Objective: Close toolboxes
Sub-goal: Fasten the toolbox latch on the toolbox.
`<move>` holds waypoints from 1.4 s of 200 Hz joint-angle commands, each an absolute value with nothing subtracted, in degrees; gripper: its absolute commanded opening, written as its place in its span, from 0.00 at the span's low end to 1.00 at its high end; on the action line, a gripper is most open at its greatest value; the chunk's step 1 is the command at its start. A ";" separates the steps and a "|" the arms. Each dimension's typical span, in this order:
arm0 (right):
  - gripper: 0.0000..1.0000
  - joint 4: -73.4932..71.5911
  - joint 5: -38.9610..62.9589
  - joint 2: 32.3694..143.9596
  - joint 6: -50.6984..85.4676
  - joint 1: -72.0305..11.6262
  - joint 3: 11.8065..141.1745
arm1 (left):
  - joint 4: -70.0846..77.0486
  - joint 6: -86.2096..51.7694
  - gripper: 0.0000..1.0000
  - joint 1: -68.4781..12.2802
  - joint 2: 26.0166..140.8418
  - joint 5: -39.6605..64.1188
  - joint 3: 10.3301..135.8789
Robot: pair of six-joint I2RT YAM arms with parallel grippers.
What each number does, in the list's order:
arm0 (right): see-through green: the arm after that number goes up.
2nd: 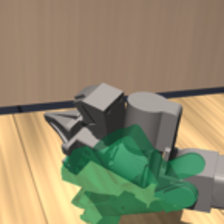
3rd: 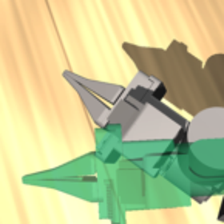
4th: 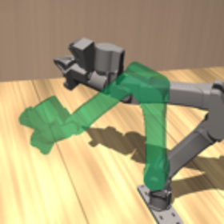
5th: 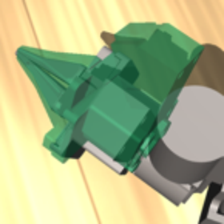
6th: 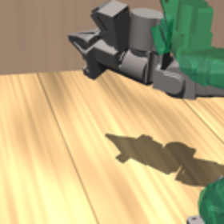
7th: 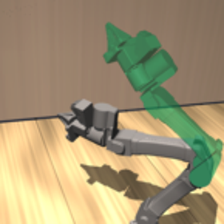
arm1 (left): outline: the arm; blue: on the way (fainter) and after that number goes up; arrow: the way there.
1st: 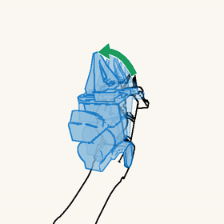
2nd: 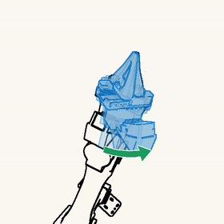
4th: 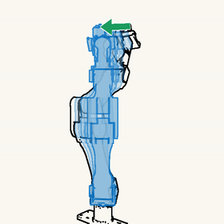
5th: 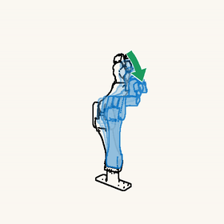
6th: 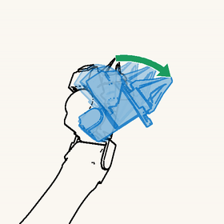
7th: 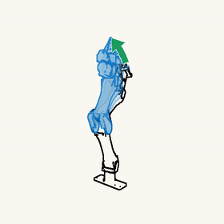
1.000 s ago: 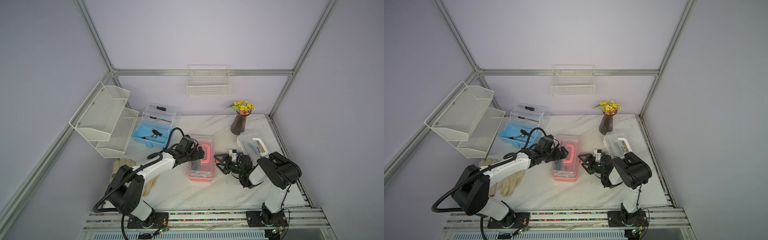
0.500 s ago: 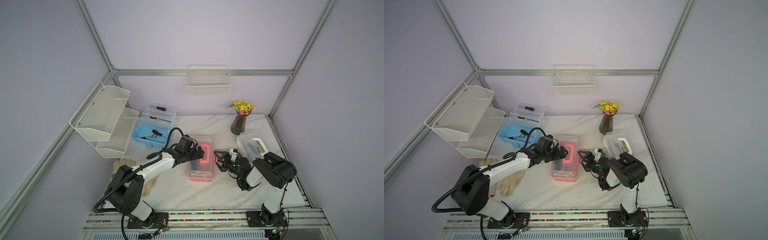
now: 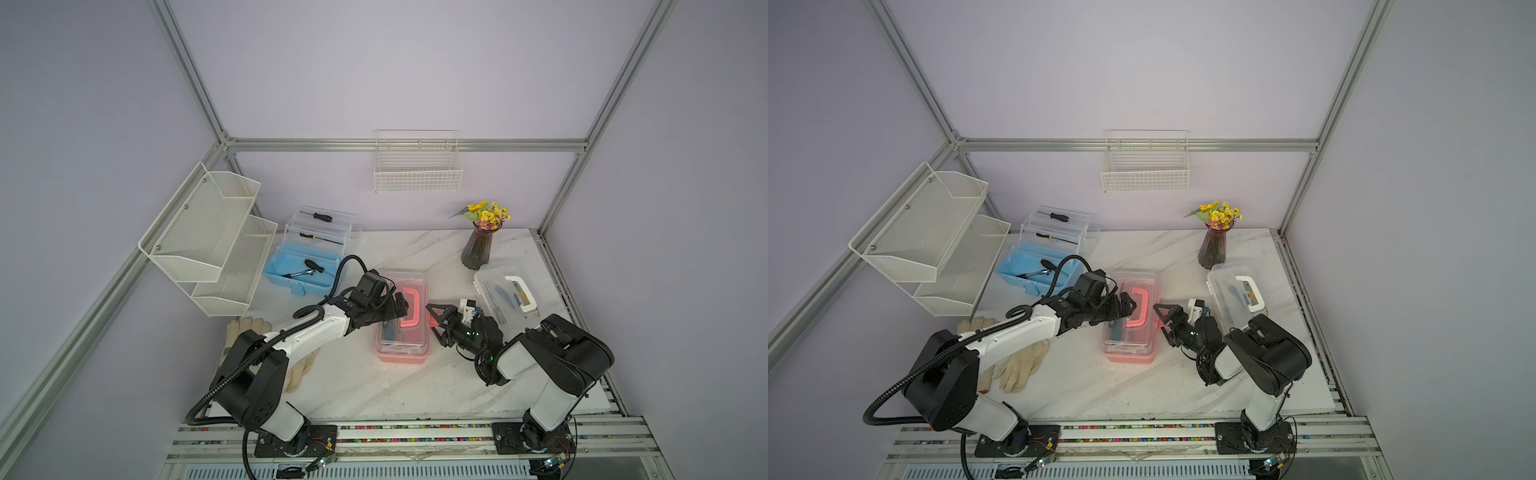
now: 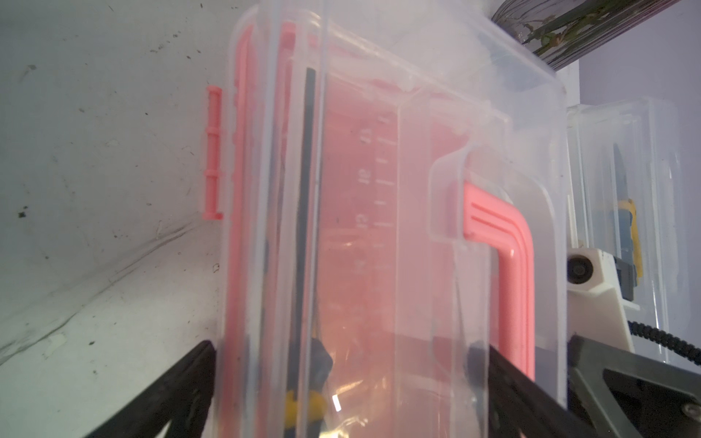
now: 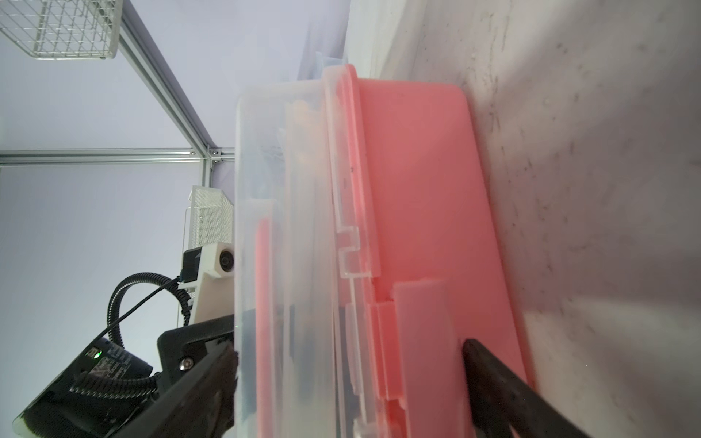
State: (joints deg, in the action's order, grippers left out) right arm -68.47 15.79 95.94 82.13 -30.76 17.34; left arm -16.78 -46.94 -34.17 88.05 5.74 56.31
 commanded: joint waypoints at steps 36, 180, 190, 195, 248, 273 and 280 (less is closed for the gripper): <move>0.93 -31.97 14.06 74.27 67.48 -32.78 25.32 | -18.08 -48.87 1.00 -34.85 90.00 6.31 53.65; 0.85 -8.49 17.58 83.96 48.42 -32.78 41.42 | -18.09 -60.20 1.00 -36.47 82.29 -3.23 46.90; 0.85 -7.44 18.54 85.40 47.03 -32.78 42.73 | -18.07 -59.80 1.00 -36.56 82.14 -3.09 47.28; 0.85 -7.30 18.98 86.06 46.68 -32.78 43.19 | -18.10 -59.49 1.00 -36.52 82.18 -2.95 47.53; 0.81 -8.52 20.14 86.60 45.75 -32.78 43.68 | -18.24 -55.73 1.00 -36.56 85.49 -0.99 50.67; 0.80 -5.54 19.20 83.98 44.52 -32.78 43.60 | -18.62 -54.35 1.00 -36.52 86.87 -0.50 51.99; 0.80 -5.25 19.29 83.41 44.49 -32.78 43.46 | -18.76 -54.16 1.00 -36.49 87.26 -0.28 52.31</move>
State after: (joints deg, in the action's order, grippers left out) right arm -9.15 18.26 86.32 46.78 -32.25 43.57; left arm -14.15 -55.86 -36.18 83.61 -1.50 51.09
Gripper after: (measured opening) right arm 0.805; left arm 0.999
